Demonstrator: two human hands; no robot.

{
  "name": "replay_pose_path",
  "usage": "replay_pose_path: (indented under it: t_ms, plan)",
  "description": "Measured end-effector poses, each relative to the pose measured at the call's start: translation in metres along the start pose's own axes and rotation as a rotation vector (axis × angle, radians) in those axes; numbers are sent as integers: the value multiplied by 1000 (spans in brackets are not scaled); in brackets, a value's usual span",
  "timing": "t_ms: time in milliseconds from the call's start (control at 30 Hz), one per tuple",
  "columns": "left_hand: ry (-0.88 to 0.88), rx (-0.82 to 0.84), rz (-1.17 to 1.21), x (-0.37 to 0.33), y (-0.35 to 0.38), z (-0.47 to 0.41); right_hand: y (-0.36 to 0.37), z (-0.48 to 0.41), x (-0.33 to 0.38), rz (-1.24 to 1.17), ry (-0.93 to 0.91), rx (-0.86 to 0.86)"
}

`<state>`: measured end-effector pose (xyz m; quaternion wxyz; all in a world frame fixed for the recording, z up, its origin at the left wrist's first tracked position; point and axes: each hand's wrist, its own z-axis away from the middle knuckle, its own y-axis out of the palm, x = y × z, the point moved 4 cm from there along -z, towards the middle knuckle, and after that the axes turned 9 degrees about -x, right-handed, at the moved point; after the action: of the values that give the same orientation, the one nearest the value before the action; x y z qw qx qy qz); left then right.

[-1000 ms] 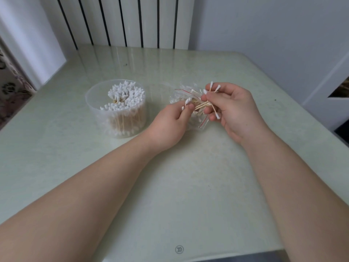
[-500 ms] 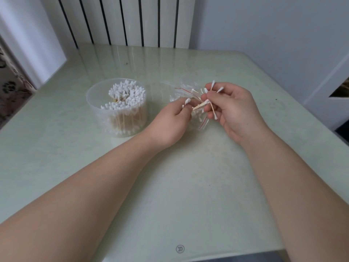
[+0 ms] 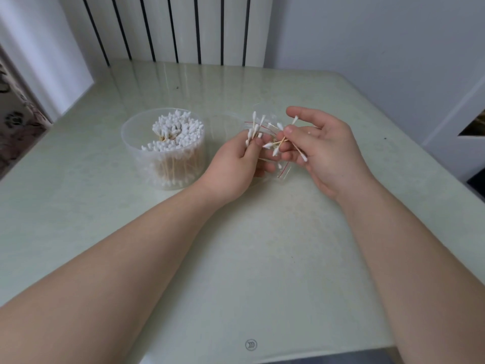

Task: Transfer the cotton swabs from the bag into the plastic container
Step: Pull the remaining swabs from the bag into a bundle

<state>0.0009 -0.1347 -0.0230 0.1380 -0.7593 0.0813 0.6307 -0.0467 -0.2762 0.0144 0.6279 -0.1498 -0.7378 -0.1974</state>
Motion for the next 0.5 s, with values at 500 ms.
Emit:
replay_pose_path:
  t_ms: [500]
  plan:
    - [24,176,4,-2,-2,-2,4,3,-3,445,-281,-31]
